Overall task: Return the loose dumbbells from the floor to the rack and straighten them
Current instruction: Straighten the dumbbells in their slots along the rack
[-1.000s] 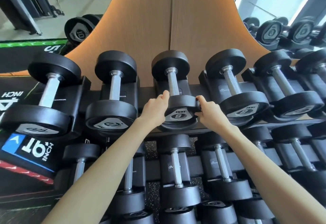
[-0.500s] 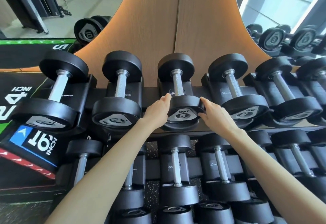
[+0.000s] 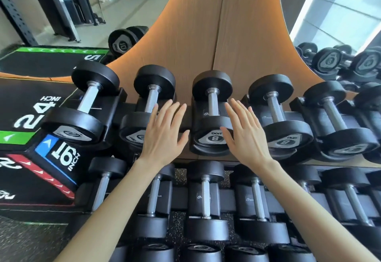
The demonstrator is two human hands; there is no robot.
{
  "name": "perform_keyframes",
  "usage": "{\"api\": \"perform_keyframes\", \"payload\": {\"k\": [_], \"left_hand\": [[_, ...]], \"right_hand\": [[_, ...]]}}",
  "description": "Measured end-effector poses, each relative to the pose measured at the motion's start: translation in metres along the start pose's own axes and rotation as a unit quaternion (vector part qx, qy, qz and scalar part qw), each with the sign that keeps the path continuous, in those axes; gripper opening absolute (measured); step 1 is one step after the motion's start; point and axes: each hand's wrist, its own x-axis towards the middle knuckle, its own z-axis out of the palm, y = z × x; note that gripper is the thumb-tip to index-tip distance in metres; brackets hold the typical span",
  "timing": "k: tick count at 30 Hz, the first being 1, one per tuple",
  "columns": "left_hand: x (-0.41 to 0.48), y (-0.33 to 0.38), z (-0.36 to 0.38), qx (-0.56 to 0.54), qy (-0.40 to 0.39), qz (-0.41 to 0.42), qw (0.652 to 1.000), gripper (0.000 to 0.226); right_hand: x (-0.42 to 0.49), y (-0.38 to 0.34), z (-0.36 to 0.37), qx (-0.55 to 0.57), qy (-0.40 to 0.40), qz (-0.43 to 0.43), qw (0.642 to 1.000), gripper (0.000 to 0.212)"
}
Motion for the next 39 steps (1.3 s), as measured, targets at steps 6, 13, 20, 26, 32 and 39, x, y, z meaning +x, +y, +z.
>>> {"api": "perform_keyframes", "payload": {"k": [6, 13, 20, 26, 32, 39], "left_hand": [[-0.029, -0.033, -0.003, 0.024, -0.034, -0.026, 0.999, 0.059], [-0.057, -0.088, 0.003, 0.036, -0.059, -0.027, 0.997, 0.059], [-0.068, -0.150, 0.010, -0.003, -0.077, 0.006, 0.997, 0.065], [-0.057, -0.181, 0.019, -0.070, -0.087, 0.041, 0.993, 0.068], [-0.040, -0.195, 0.033, -0.175, -0.137, 0.042, 0.974, 0.078], [-0.046, -0.201, 0.051, -0.233, -0.179, -0.013, 0.956, 0.110]], "right_hand": [[-0.001, -0.027, 0.020, 0.013, -0.011, -0.011, 1.000, 0.053], [-0.002, -0.066, 0.052, 0.025, -0.035, 0.001, 0.999, 0.054], [-0.004, -0.116, 0.078, 0.015, -0.071, 0.026, 0.997, 0.058], [0.022, -0.152, 0.083, 0.031, -0.073, 0.044, 0.996, 0.059], [0.049, -0.166, 0.085, 0.035, -0.154, 0.053, 0.986, 0.060], [0.071, -0.152, 0.084, 0.043, -0.185, 0.041, 0.981, 0.061]]}}
